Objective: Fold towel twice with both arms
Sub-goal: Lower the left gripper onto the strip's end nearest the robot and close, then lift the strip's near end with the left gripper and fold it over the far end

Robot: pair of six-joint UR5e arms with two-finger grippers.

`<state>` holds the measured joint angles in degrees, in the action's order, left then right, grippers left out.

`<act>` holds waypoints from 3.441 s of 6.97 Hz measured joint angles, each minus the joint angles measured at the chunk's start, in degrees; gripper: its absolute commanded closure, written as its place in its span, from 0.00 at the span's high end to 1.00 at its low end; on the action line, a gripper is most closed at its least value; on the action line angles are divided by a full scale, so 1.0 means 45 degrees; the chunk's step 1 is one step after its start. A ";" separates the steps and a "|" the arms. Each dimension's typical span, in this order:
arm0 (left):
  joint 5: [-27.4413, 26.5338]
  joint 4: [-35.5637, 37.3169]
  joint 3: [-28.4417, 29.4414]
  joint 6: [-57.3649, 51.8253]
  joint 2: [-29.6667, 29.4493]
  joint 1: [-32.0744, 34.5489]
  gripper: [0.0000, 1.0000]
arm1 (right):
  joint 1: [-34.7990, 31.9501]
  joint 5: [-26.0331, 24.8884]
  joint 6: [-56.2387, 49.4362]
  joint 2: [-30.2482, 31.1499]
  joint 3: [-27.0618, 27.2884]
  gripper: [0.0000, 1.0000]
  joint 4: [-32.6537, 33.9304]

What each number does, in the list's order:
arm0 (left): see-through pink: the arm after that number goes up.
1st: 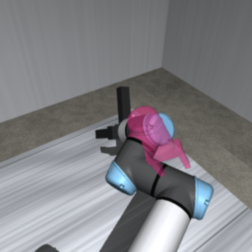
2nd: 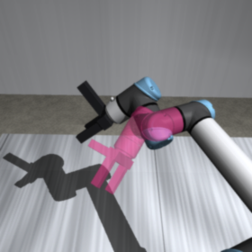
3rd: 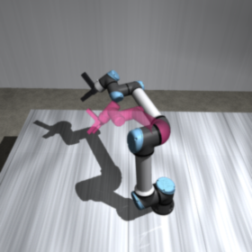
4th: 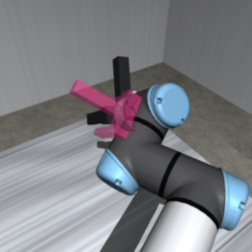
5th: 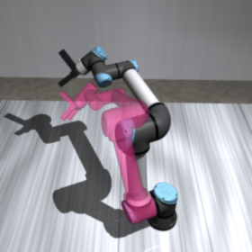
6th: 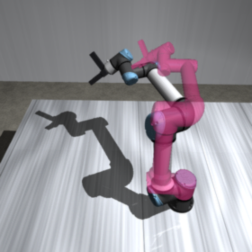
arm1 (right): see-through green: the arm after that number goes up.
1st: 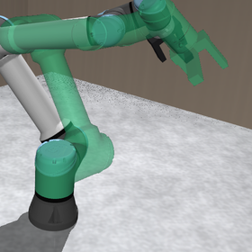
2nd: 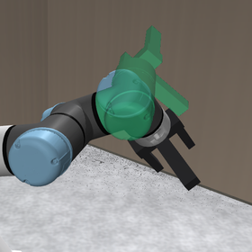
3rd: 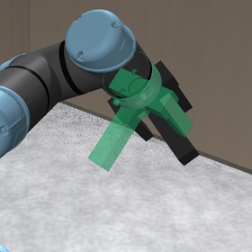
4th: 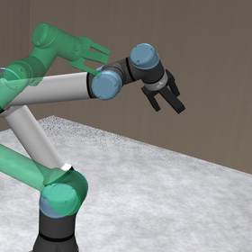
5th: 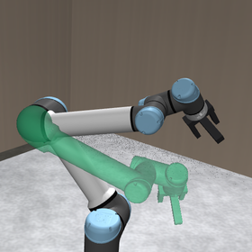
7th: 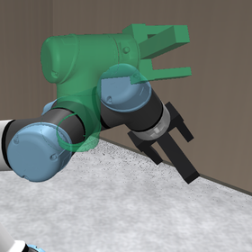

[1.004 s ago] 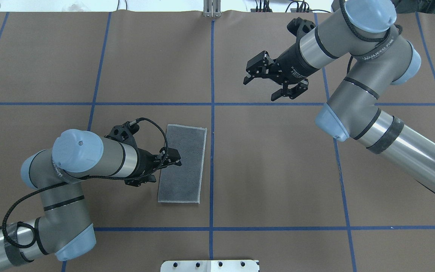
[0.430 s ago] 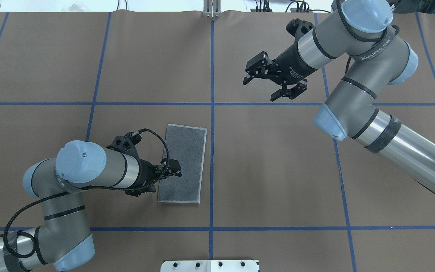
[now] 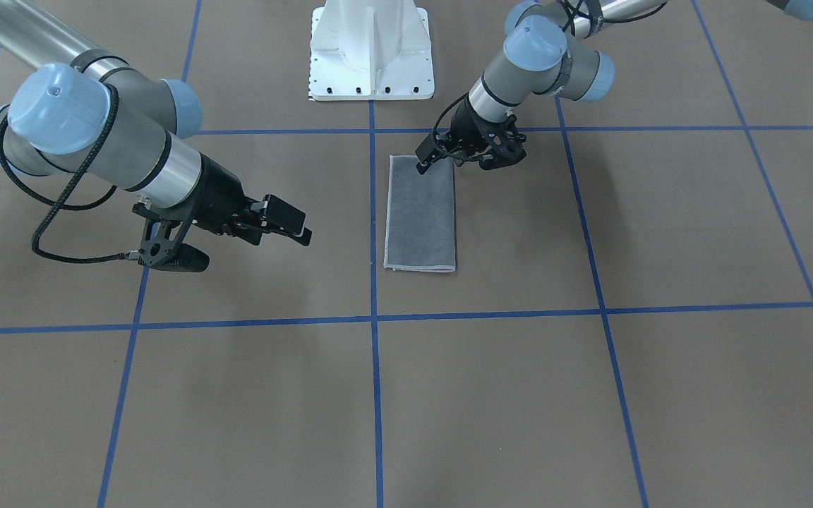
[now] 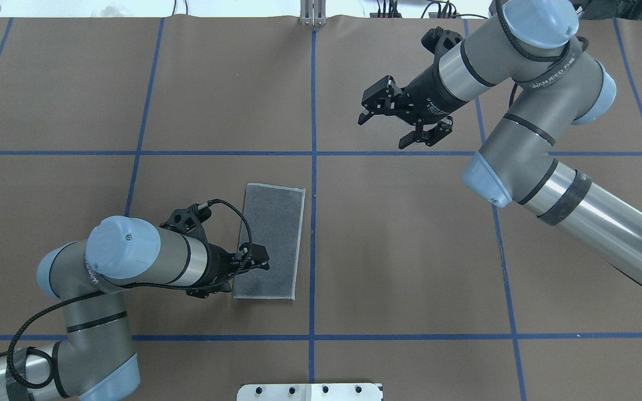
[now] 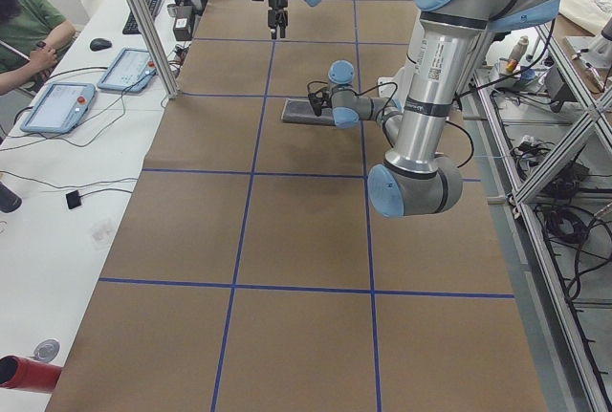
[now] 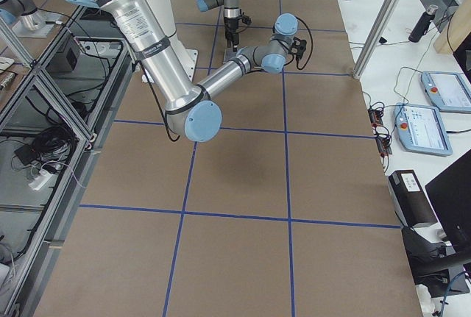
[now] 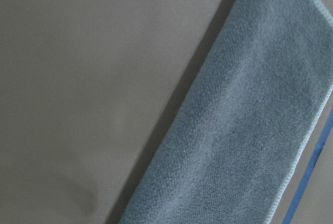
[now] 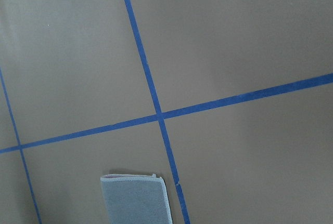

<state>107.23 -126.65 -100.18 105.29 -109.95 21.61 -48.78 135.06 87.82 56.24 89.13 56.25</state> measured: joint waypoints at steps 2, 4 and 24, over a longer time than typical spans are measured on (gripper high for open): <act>0.0000 0.0000 0.0020 0.0000 0.0015 -0.0109 0.99 | 0.0000 0.0005 0.0036 -0.0013 -0.0001 1.00 0.0000; 0.0000 0.0012 0.0073 -0.0012 0.0031 -0.0195 0.98 | 0.0000 0.0006 0.0058 -0.0016 -0.0012 1.00 0.0000; 0.0154 0.0939 0.2523 0.0990 -0.2860 0.2636 0.00 | 0.0039 -0.0105 0.0064 -0.0050 -0.0127 1.00 0.0005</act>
<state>107.92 -122.43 -88.83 109.75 -122.82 33.47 -48.61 134.59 88.10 56.01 88.55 56.27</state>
